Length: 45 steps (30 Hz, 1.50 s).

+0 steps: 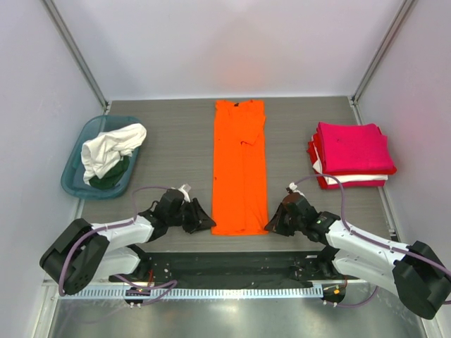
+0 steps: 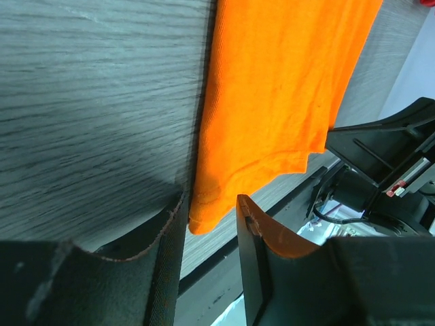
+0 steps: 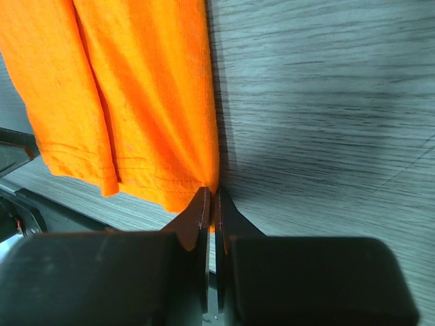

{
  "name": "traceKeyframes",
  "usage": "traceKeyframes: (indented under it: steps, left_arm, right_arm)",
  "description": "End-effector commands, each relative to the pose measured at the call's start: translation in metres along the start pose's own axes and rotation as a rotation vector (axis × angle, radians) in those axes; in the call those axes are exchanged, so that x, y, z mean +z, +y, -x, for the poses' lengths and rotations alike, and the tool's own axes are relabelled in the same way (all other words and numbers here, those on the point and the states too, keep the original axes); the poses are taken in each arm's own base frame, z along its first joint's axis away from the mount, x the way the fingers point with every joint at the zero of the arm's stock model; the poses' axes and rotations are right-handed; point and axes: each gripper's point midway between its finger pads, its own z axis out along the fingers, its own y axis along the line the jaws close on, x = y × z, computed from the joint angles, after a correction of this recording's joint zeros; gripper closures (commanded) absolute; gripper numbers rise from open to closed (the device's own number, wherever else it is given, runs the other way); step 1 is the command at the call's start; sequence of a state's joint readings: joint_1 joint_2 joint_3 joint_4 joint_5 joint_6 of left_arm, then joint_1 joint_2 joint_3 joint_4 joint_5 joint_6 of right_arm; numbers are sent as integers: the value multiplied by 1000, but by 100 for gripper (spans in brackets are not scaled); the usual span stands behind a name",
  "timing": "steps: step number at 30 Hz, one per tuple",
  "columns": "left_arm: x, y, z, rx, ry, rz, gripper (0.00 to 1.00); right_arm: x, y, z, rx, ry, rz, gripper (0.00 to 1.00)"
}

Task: Fold and stack the t-shirts
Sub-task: Fold the tshirt

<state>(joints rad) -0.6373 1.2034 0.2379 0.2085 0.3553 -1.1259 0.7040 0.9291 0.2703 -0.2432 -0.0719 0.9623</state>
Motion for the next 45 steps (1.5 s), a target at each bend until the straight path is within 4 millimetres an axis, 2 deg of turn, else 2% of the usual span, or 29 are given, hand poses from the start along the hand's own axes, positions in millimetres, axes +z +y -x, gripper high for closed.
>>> traceKeyframes:
  steps: [1,9,12,14,16,18,19,21,22,23,25,29,30,31,32,34,35,37,38,42,43,45]
  left_arm:
    - [-5,53,-23,-23,62,196,64]
    - [-4,51,-25,-16,78,198,71]
    - [-4,48,-26,-13,83,191,77]
    - [-5,43,-26,-16,88,171,86]
    - [-7,35,-26,-12,88,143,100]
    - [-11,23,-20,0,61,112,100]
    - [-15,27,-21,-7,61,144,100]
    - [-22,13,-13,17,32,115,100]
    - [-25,16,-13,12,30,141,100]
    - [-30,2,-7,27,8,109,100]
    - [-34,-5,-4,30,-2,106,100]
    - [-42,-33,9,43,-30,71,100]
    - [-43,-34,9,37,-26,79,100]
    - [-44,-39,12,36,-31,74,100]
    - [-45,-48,17,37,-40,61,100]
    - [-45,-52,25,30,-49,66,100]
    - [-46,-61,33,35,-62,53,100]
    - [-42,-60,45,24,-60,70,100]
    - [-43,-69,55,26,-70,55,100]
    - [-40,-73,90,-34,-78,47,100]
    - [-40,-75,96,-31,-81,47,100]
    - [-35,-79,116,-41,-93,60,100]
  right_arm:
    - [-1,-34,-13,-16,35,-139,96]
    - [-1,-31,-12,-19,36,-133,96]
    - [-2,-29,-11,-15,31,-124,96]
    - [-3,-27,-10,-11,30,-115,96]
    - [-4,-25,-10,-9,26,-104,96]
    - [-6,-21,-8,-10,25,-96,96]
    - [-8,-20,-7,-10,22,-95,96]
    - [-13,-13,-1,-10,2,-84,96]
    - [-16,-7,3,-9,-9,-71,96]
    - [-19,-4,6,-7,-23,-61,96]
    - [-23,4,12,-6,-39,-45,96]
    - [-33,31,30,-17,-73,-5,97]
    - [-32,35,33,-20,-70,-9,97]
    - [-33,36,41,-27,-102,-23,97]
    - [-37,46,50,-33,-121,-10,97]
    - [-39,57,65,-44,-158,-23,97]
    - [-40,60,72,-58,-173,-33,97]
    - [-39,68,92,-59,-207,-65,97]
    - [-39,69,99,-77,-213,-76,97]
    - [-32,79,134,-85,-215,-113,98]
    - [-33,87,144,-83,-225,-101,98]
    - [-22,79,158,-71,-204,-131,99]
